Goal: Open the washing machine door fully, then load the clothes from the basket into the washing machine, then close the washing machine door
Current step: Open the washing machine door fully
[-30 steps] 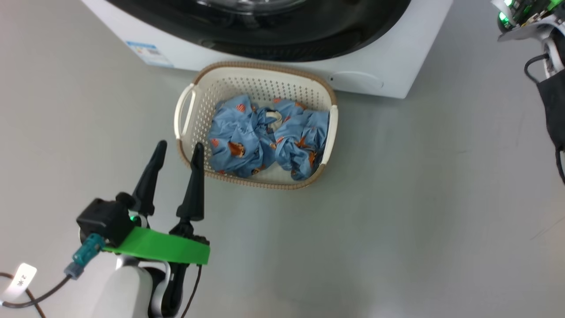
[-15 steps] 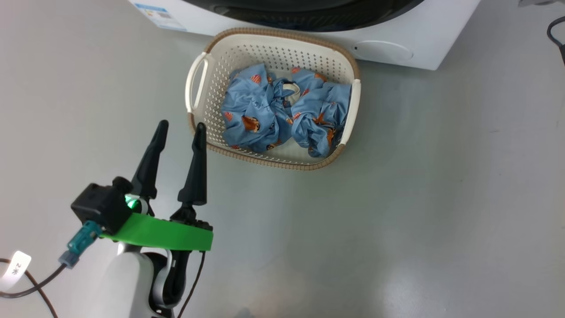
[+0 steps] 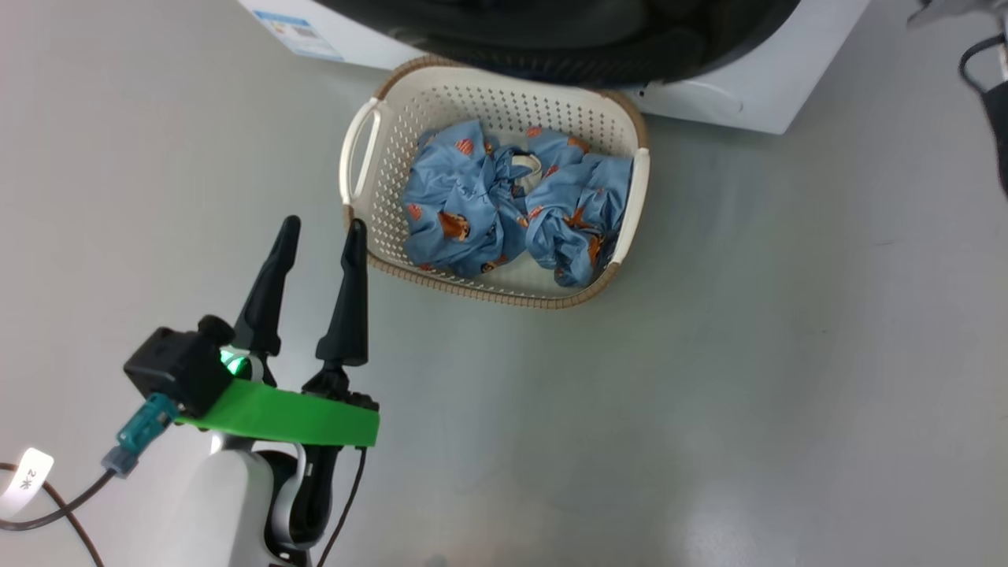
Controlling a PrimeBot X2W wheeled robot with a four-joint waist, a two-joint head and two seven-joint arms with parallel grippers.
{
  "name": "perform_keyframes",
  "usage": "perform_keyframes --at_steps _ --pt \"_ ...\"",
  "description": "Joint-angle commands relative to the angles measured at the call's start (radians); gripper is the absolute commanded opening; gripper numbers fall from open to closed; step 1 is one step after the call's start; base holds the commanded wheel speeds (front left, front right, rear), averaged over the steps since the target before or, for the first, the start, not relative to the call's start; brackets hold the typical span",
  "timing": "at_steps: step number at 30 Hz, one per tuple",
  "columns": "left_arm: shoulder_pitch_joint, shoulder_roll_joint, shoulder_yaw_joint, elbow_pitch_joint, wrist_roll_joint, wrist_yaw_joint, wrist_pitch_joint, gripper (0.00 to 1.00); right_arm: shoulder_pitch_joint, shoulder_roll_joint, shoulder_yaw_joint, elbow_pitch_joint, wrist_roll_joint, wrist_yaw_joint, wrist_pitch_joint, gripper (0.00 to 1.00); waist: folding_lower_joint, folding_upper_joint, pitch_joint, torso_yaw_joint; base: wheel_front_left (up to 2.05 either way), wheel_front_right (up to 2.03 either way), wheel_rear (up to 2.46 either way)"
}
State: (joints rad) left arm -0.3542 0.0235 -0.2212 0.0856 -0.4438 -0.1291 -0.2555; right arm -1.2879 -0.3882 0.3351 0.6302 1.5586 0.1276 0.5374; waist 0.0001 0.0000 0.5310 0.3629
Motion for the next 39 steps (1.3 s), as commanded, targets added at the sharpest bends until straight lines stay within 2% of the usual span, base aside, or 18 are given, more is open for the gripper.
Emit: perform_keyframes --at_steps 1,12,20,39 --pt "0.0 0.027 0.037 -0.017 0.012 -0.002 -0.006 1.0 0.035 0.037 0.023 -0.047 -0.004 0.003 0.019 0.0 0.0 0.0 -0.018 -0.013 0.0 0.0 0.0" --pt "0.058 0.027 0.054 0.0 0.065 -0.002 -0.006 1.0 0.199 0.067 0.073 -0.164 0.015 0.003 0.051 0.0 0.0 0.0 -0.113 -0.061 0.0 0.0 0.0" --pt "0.108 0.027 0.056 0.007 0.098 -0.002 -0.006 1.0 0.292 0.087 0.098 -0.224 0.025 0.003 0.067 0.0 0.0 0.0 -0.174 -0.071 0.0 0.0 0.0" --pt "0.213 0.027 0.041 0.024 0.122 -0.002 -0.006 1.0 0.483 0.183 0.172 -0.302 0.039 0.003 0.118 0.0 0.0 0.0 -0.304 -0.011 0.0 0.0 0.0"
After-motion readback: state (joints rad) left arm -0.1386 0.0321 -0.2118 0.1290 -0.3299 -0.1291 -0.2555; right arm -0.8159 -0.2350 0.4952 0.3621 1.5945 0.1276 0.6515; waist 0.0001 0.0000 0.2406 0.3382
